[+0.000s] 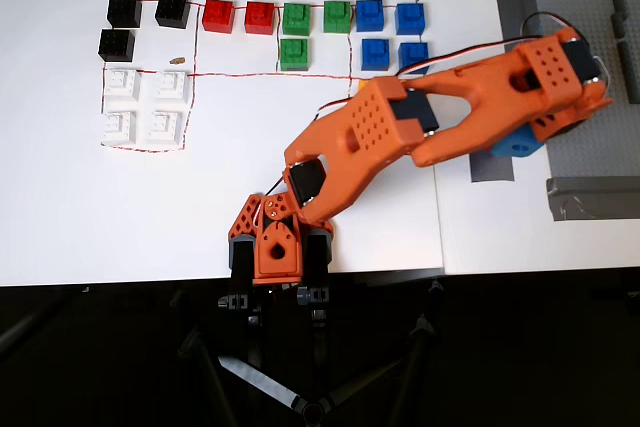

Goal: Grab the block and put it in the grey marker

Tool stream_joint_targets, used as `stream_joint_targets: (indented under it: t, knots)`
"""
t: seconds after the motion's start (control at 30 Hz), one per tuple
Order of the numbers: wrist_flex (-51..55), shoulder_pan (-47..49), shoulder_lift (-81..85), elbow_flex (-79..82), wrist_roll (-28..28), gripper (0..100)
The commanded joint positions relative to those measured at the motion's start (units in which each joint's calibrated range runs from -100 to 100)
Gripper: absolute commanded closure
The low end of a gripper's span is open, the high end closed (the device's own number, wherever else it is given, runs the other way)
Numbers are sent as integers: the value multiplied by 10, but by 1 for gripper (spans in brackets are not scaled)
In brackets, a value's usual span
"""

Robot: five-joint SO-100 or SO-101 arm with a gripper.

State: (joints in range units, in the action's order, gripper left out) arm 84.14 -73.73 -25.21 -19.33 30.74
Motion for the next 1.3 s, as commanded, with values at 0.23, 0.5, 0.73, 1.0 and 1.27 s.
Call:
stream_joint_targets:
  t: [0.23, 0.5, 0.73, 1.0, 1.27]
  knots:
    - [-9, -51, -28, -126, 25, 100]
    - [-10, -51, -57, -128, 23, 93]
    - [-23, -61, -63, -114, 29, 72]
    - [-13, -79, -58, -113, 38, 62]
    - [134, -86, 20, -165, 46, 62]
